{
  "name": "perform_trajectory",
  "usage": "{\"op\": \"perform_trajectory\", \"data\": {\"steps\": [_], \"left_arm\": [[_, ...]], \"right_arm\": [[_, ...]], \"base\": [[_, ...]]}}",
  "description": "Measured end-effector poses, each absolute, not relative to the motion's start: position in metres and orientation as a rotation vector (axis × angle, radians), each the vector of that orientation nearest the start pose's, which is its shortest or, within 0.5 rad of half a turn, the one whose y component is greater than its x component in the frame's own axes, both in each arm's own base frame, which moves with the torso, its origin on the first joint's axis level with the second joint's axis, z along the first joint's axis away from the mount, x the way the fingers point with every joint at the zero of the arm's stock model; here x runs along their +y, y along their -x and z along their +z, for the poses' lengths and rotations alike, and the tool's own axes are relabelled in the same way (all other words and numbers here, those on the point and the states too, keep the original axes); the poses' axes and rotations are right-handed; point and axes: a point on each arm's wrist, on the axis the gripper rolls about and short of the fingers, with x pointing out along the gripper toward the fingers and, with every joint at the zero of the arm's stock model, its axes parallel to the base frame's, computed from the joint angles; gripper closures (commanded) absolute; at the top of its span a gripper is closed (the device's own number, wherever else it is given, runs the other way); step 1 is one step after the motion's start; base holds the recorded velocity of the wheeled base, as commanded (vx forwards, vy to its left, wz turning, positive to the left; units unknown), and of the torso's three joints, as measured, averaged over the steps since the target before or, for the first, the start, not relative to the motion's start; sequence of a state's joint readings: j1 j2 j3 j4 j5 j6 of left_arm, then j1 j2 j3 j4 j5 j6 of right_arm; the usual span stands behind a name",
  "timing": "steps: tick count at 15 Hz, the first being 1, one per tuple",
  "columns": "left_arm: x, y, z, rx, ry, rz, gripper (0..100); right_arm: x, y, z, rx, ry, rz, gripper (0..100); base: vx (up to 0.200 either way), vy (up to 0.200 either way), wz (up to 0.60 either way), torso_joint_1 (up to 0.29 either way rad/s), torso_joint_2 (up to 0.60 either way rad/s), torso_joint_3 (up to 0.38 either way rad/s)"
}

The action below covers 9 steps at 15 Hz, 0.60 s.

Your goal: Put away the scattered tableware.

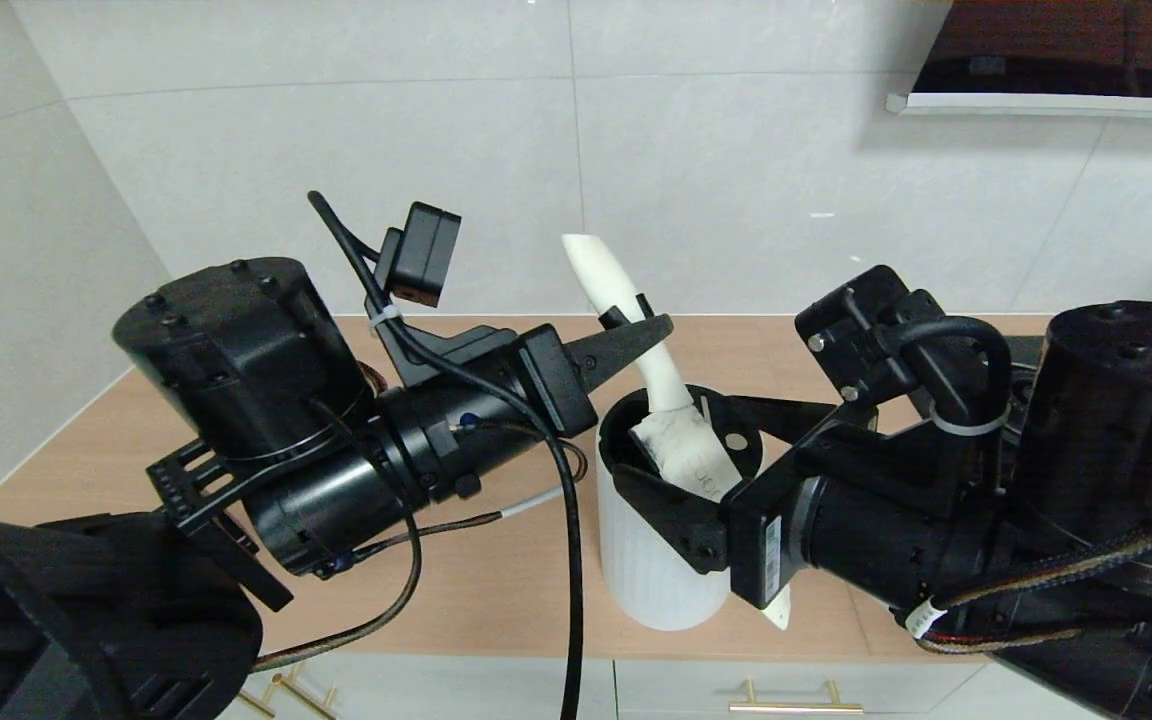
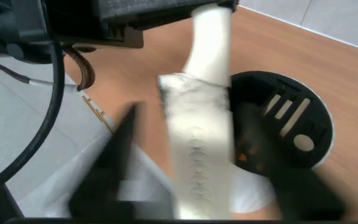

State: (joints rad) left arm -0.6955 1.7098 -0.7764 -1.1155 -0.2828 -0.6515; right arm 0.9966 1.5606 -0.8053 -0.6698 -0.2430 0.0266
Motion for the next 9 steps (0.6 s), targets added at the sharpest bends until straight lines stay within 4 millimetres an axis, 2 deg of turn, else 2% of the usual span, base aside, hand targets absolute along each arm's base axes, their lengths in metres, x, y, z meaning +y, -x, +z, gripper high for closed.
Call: {"op": "perform_trajectory", "data": {"steps": [4, 9], "left_arm": [[-0.194, -0.222, 0.238, 0.109, 0.617, -0.977, 100], [-0.181, -0.220, 0.287, 0.031, 0.599, -0.649, 100]], "right_arm": [[0.221, -0.153, 0.236, 0.030, -0.002, 0.716, 0], [0.187, -0.163, 0.259, -0.048, -0.049, 0.607, 0]], "base": [[0.000, 0.000, 0.00, 0.000, 0.00, 0.000], [0.000, 0.000, 0.00, 0.000, 0.00, 0.000]]}}
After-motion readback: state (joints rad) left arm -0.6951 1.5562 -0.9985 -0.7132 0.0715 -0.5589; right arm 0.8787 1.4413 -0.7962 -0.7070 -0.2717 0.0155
